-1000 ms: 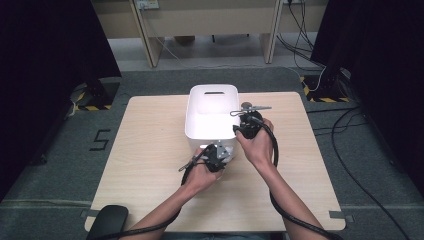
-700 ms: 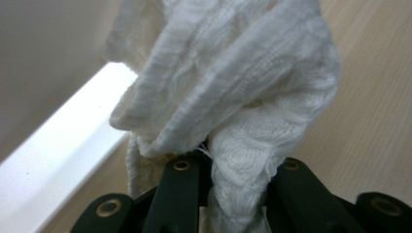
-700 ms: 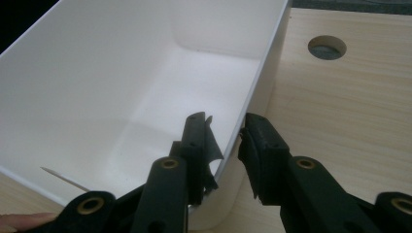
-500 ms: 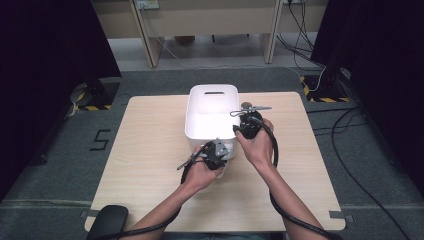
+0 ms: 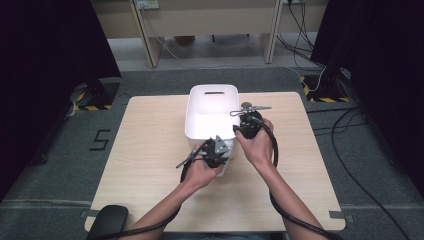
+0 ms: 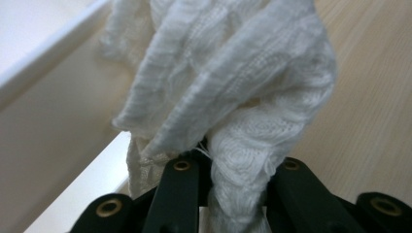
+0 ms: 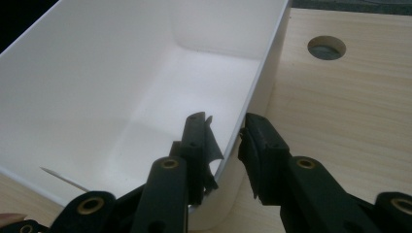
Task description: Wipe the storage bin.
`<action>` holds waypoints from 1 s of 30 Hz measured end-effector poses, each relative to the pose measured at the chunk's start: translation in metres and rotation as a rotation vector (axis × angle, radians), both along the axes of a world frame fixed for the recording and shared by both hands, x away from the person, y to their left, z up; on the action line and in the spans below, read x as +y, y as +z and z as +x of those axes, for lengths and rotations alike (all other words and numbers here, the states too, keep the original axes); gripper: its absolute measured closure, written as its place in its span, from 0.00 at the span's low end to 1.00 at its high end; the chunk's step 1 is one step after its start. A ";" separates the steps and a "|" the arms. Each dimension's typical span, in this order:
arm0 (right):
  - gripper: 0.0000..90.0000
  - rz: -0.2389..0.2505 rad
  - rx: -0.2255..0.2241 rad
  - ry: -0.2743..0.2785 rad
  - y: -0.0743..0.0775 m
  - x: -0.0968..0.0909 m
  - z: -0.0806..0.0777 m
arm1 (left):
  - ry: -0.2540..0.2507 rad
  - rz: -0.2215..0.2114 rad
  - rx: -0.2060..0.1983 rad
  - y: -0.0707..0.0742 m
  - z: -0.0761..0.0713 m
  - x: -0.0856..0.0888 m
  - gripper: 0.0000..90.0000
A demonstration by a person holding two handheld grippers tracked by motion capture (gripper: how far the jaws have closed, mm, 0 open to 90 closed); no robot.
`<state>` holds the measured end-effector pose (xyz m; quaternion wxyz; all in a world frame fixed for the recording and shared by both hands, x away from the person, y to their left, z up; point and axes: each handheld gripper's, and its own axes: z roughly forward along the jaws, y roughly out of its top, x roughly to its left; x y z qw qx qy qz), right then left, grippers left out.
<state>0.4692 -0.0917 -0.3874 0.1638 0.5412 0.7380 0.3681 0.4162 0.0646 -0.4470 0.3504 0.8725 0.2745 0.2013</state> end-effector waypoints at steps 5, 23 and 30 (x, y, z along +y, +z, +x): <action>0.80 -0.001 -0.001 0.000 0.000 0.000 0.000 | -0.003 0.005 0.000 -0.001 0.000 -0.003 0.87; 0.80 -0.001 0.001 0.002 0.000 0.000 0.000 | -0.017 0.019 0.005 -0.003 0.002 -0.015 0.87; 0.80 0.000 0.000 0.003 0.000 0.000 0.000 | -0.014 0.028 0.011 -0.011 0.002 -0.016 0.87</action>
